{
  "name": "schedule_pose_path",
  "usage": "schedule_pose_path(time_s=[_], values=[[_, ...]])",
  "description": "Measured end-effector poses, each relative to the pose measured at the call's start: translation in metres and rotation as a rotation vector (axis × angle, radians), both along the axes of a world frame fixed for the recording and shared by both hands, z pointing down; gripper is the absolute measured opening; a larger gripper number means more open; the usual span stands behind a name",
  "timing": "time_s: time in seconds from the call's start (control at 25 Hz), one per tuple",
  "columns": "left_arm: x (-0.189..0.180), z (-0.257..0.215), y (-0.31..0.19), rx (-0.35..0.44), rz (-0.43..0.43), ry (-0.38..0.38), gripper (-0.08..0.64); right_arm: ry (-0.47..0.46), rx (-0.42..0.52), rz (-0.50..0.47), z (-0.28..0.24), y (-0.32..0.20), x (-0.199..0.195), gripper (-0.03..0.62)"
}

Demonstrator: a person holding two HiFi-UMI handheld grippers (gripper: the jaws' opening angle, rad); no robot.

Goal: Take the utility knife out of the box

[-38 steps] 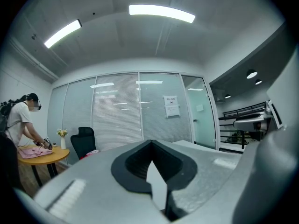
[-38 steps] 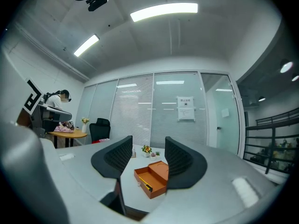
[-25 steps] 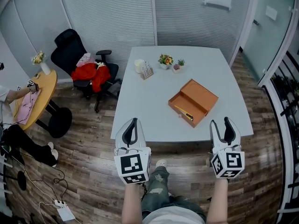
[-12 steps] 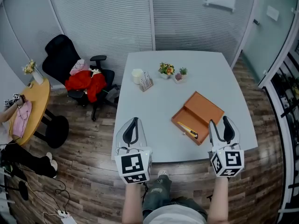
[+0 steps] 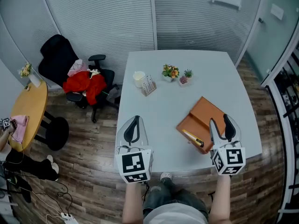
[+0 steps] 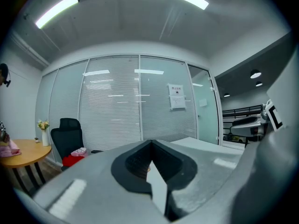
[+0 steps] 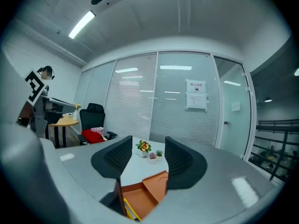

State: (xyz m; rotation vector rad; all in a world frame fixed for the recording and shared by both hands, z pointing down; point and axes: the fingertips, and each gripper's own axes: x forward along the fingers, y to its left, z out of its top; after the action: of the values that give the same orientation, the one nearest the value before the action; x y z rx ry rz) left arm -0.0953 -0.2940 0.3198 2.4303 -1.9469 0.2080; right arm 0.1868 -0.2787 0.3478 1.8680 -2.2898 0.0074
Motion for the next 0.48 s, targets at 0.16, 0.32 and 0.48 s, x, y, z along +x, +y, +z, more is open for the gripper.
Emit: schedule_pose_path(time_s=[0.16,0.32,0.48], values=[[-0.003,0.009,-0.013,-0.017,0.002,0.001,0.0,0.017,-0.025,-0.003,0.01,-0.012,-0.001,0.227],[-0.002,0.022,-0.021,-0.044,0.006,0.005,0.0,0.036,-0.062,-0.008,0.024,-0.018,0.0,0.227],[0.003,0.038,-0.025,-0.082,0.011,0.006,0.0,0.062,-0.116,-0.025,0.042,-0.02,0.002,0.227]])
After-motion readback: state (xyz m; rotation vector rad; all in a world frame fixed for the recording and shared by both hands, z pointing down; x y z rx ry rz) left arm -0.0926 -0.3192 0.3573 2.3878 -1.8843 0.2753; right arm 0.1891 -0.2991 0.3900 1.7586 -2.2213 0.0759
